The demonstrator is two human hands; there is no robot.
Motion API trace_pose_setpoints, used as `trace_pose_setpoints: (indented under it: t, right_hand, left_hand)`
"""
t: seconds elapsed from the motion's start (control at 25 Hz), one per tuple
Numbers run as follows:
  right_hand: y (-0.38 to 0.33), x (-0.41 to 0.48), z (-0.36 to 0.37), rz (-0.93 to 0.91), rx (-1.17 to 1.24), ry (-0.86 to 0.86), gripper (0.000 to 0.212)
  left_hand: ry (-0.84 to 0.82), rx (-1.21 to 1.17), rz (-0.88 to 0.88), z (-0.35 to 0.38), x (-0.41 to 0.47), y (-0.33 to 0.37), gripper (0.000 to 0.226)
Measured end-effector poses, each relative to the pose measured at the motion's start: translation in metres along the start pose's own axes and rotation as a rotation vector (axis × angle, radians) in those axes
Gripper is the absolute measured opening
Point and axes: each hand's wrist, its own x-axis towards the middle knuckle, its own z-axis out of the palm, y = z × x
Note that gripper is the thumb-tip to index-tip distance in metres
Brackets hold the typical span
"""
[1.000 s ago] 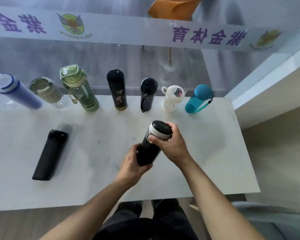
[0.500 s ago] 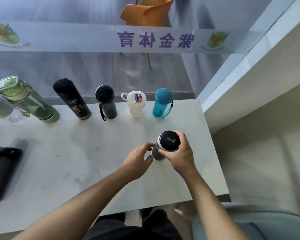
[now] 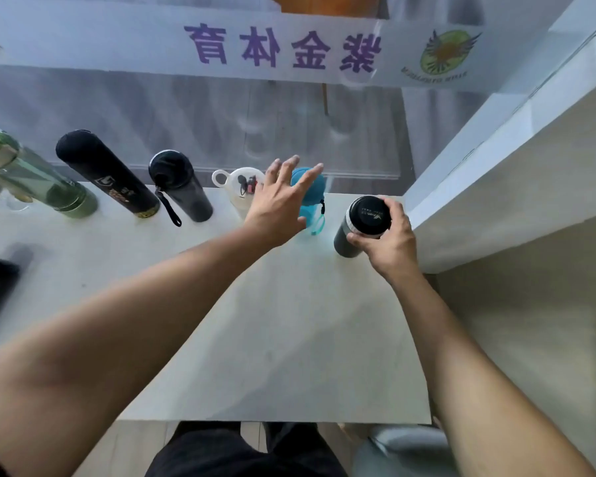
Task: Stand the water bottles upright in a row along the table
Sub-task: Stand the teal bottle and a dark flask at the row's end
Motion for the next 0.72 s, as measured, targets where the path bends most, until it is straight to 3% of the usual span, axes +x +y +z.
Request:
trace_pose_setpoints:
  t: [0.16,0.44,0.6,0.72]
  right_hand:
    - [-0.008,0.034,0.001,-0.048,-0.005,-0.013,0.087]
    - [-0.009,0.061,0.001,-0.062,-0.021,-0.015,0.088]
    - [-0.009,0.065,0.002,-0.061,-0.026,-0.009,0.089]
    - [-0.009,0.064,0.003,-0.062,-0.022,-0.009,0.089]
  left_hand:
    - [-0.051,-0.097,0.006,0.008,0.018,-0.005,0.079]
    - [0.042,-0.214,-0.020,0.017,0.031,-0.001,0.064]
    - [0.033,-0.150,-0.006,0.013,0.034,-0.003,0.075]
    - [0.084,0.092,-0.039,0.005,0.027,-0.027,0.094]
